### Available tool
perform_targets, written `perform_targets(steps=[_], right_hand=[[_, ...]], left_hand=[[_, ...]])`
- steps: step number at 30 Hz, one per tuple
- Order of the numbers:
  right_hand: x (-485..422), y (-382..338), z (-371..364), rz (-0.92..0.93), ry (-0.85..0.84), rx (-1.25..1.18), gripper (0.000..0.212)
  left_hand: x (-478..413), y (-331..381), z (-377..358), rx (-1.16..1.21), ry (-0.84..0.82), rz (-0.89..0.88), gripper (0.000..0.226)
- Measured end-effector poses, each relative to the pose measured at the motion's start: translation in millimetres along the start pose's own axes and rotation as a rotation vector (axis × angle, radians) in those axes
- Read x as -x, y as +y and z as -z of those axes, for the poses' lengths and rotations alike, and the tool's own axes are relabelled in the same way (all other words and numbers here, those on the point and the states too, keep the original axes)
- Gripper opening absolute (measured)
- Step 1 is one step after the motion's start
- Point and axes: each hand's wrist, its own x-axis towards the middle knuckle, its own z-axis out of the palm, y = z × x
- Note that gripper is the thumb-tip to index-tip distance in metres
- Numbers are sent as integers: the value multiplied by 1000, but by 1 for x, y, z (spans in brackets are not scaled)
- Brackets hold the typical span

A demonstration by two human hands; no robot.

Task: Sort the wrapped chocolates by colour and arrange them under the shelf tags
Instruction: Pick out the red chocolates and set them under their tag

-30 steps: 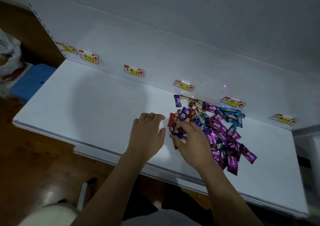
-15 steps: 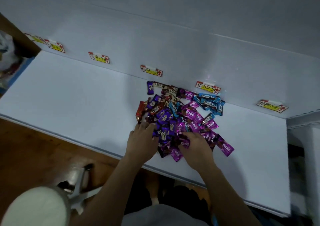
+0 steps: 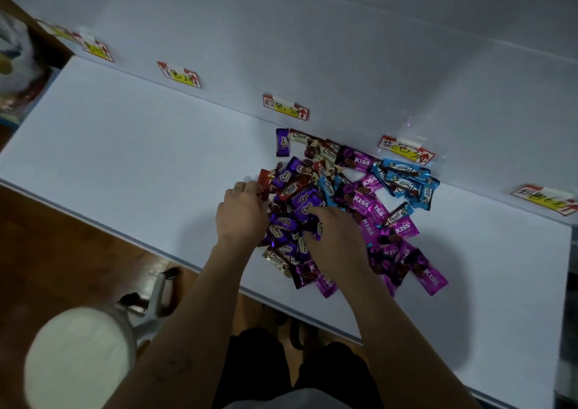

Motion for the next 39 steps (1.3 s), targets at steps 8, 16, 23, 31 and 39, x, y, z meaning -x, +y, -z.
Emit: perform_targets(steps=[8,16,23,31,39], right_hand=[[-48,-15,-8,45,86,7,39],[-76,-24,-29,26,146,14,39],[-88,-28,-46,-53,183,72,40],[-84,-27,-43,-16,323,0,19],[-64,-38,-13,-136,294,-482,22]], left_hand=[[-35,-2,-15,76,1,60,38],[-50,-13,-26,156,-70,40,29],[-58,-15,-32,178,-126,105,28],[-68,-24,-20,355,-202,178,12],[-42,-13,17,607,-268,-22,26]])
